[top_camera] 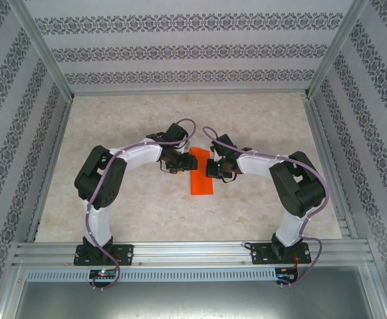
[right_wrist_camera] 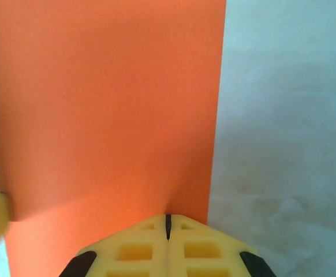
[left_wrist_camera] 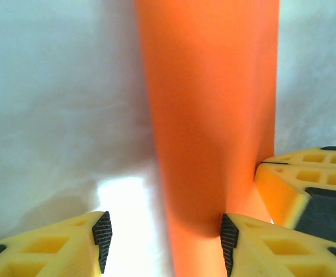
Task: Fold a paper plane with a square sheet of paper (fold left side to right side)
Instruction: Hold the square sheet of paper at the center of the table, then first fold the square sheet of paper in half at the center of the table.
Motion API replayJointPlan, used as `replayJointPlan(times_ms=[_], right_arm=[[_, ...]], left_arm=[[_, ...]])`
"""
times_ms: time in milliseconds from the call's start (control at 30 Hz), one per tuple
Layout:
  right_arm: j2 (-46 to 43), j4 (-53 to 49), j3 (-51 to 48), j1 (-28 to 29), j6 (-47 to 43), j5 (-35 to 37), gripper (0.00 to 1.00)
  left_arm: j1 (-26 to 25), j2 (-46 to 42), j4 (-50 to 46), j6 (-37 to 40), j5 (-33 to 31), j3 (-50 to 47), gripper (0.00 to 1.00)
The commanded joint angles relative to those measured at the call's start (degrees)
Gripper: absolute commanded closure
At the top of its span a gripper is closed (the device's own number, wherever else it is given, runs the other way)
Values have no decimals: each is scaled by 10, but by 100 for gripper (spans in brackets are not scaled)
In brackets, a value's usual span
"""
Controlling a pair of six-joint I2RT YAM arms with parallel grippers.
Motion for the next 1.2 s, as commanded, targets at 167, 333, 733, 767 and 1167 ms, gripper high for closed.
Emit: replayJointPlan(times_ms=[167,333,733,767,1167], right_arm=[[41,-49,-9,8,-7,13,97],[40,-54,-10,9,-9,14,97],[44,-70,-4,9,-16,16,97],[44,-73,-4,9,-19,16,97],[45,-92,-5,8,-33,25,97]], left_arm=[[2,-17,94,-14,138,-34,73],[-1,11,158,-38,179,-49,79],[3,46,112,-5,107,-62,81],[4,48,110,-5,100,-65,81],[25,25,99,6,72,-107,82]])
